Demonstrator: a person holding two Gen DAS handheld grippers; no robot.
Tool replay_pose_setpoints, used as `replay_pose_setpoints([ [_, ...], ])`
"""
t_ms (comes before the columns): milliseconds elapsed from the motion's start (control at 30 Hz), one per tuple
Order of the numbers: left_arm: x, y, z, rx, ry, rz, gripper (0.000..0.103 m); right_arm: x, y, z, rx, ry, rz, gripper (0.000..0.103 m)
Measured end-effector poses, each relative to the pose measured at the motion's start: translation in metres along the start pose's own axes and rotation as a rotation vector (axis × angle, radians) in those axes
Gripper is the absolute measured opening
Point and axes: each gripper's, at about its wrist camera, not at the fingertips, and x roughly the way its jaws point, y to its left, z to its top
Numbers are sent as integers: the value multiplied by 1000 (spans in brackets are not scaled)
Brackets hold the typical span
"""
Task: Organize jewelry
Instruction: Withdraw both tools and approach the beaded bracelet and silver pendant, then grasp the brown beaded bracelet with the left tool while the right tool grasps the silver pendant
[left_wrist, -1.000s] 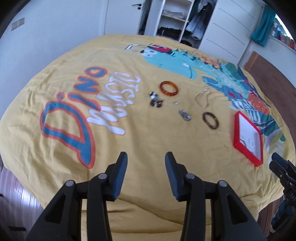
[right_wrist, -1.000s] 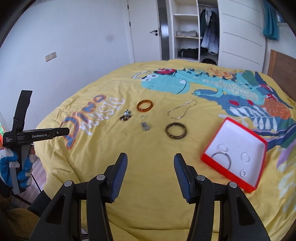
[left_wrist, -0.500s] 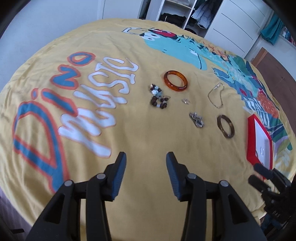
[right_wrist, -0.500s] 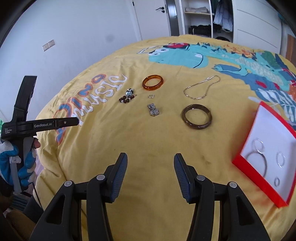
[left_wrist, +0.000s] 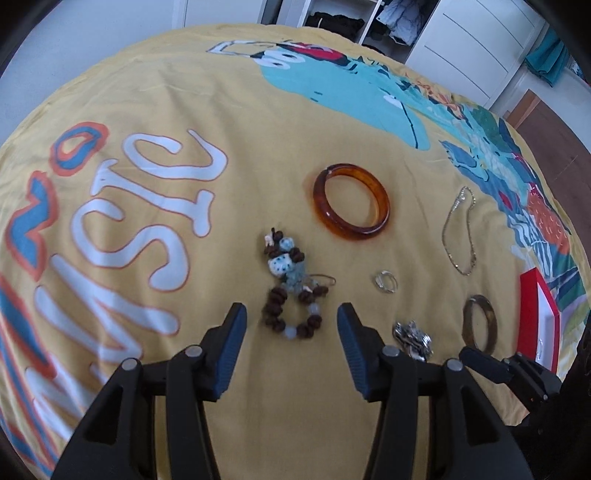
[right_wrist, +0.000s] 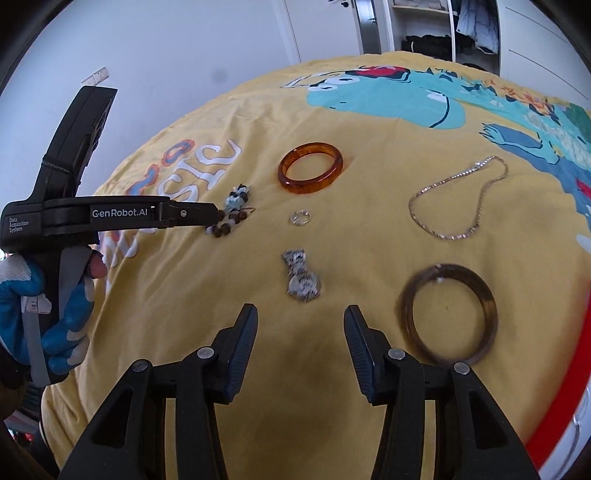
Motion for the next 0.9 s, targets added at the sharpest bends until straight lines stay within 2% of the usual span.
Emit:
replay_pose_setpoints([
  [200,30,2,6,22,19,15,49,32,-6,13,-4,10,13,36],
  [467,40,-3,2,62,-32,52,47,54,-1,20,-38,-1,25,29],
  [567,40,-4,2,65,-48,66,41,56,0,19,-40,-5,27,27],
  [800,33,-3,-1,78,-59,107,17,48,1,11,-16,-4,44,24],
  [900,26,-3,-3,74,-59,107,14,43,2,9,-3,-4,50,24],
])
